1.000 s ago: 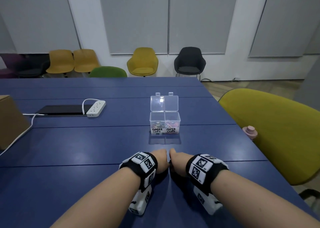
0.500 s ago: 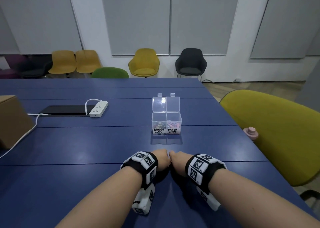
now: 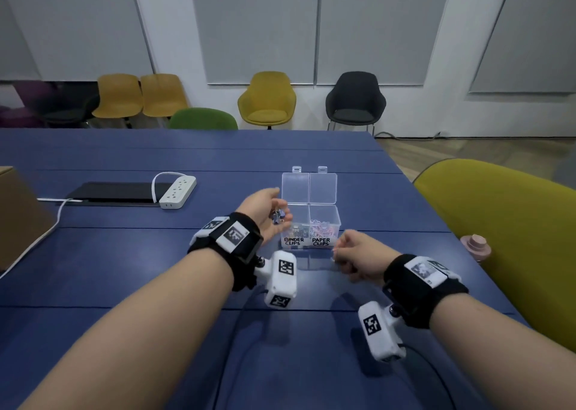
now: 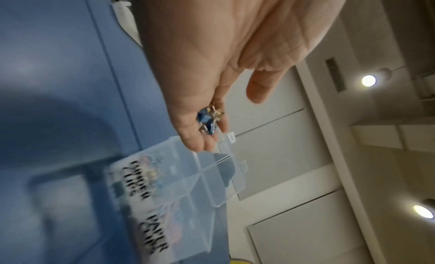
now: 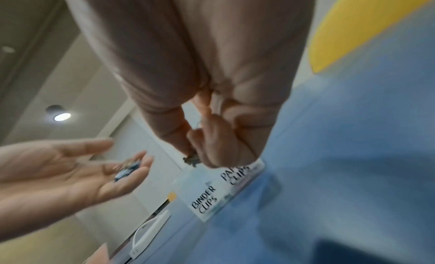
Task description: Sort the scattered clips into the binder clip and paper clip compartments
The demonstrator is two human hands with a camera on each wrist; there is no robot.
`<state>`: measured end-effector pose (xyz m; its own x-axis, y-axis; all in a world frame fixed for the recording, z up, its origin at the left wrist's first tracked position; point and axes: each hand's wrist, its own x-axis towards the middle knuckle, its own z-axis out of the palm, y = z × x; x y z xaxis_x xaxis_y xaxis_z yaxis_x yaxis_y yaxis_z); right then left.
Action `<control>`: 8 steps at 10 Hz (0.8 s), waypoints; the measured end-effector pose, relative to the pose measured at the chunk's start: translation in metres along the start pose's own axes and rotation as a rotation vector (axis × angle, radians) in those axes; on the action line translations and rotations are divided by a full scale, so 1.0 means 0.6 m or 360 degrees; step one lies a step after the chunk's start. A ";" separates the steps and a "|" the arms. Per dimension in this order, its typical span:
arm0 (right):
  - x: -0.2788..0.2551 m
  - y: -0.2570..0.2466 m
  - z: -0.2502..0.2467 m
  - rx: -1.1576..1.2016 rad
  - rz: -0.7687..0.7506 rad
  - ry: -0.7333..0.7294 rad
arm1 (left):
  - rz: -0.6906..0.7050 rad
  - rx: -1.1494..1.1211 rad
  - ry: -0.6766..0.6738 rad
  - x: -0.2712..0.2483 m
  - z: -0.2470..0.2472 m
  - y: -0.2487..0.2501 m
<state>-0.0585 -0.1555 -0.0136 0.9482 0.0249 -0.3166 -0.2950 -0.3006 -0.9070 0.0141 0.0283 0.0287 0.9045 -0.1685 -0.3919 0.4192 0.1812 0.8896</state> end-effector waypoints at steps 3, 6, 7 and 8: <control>0.101 -0.127 -0.001 -0.0797 -0.0356 0.0061 | 0.0305 0.0819 0.0176 0.074 0.023 0.032; 0.156 -0.178 0.039 -0.1309 -0.0238 -0.0229 | 0.0627 0.0860 0.0347 0.098 -0.035 0.021; 0.163 -0.179 0.040 -0.1029 -0.0132 -0.0183 | 0.0638 0.0905 0.0333 0.097 -0.050 0.023; 0.161 -0.185 0.030 -0.0978 -0.0168 -0.0100 | 0.0620 0.0960 0.0336 0.085 -0.059 0.038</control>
